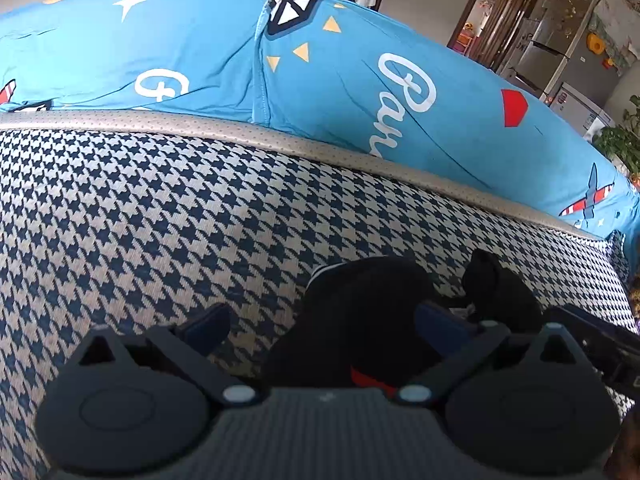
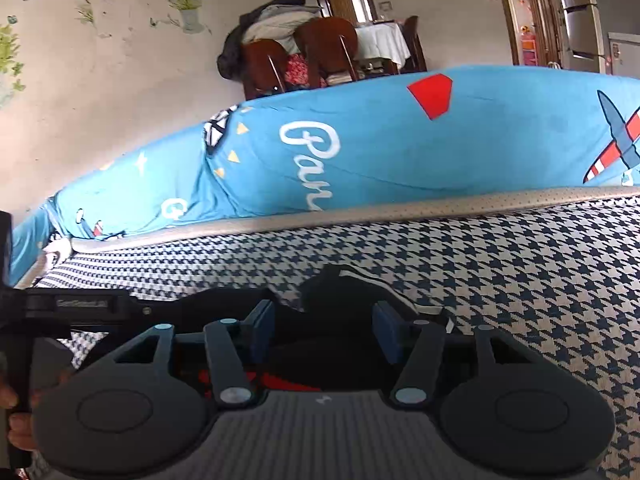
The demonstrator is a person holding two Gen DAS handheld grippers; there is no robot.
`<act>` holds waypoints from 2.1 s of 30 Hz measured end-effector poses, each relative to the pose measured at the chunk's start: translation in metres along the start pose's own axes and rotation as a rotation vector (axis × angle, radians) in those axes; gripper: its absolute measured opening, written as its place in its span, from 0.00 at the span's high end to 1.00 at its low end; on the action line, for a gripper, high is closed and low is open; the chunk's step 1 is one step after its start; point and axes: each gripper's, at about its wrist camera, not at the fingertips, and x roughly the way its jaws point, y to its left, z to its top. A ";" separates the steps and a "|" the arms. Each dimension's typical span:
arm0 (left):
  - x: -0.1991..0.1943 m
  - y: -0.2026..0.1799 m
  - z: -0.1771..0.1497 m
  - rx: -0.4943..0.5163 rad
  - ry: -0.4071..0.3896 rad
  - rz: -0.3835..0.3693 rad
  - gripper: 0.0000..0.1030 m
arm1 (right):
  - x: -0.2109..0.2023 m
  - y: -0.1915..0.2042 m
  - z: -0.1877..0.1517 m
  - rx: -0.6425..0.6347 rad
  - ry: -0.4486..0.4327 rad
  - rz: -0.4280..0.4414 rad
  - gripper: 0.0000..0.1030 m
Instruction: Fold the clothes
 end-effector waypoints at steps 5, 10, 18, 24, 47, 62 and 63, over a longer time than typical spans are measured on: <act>0.010 -0.006 0.005 0.020 0.018 -0.018 0.00 | 0.014 -0.001 0.002 -0.027 0.013 -0.024 0.38; 0.021 -0.008 0.008 0.048 0.041 -0.029 0.00 | 0.028 0.000 0.002 -0.065 0.032 -0.028 0.33; 0.034 -0.019 0.004 0.120 0.097 -0.068 0.00 | 0.052 -0.003 -0.001 -0.084 0.096 -0.035 0.32; 0.045 -0.028 -0.003 0.178 0.132 -0.063 0.00 | 0.065 -0.002 -0.007 -0.114 0.141 -0.049 0.42; 0.032 -0.044 0.004 0.226 -0.041 0.058 0.64 | 0.052 -0.001 0.019 -0.046 -0.013 -0.035 0.85; 0.022 -0.028 0.066 0.060 -0.214 0.199 0.63 | 0.072 0.014 0.072 0.045 -0.258 0.010 0.76; 0.023 -0.025 0.067 0.049 -0.200 0.192 0.57 | 0.077 0.014 0.071 0.045 -0.227 -0.005 0.71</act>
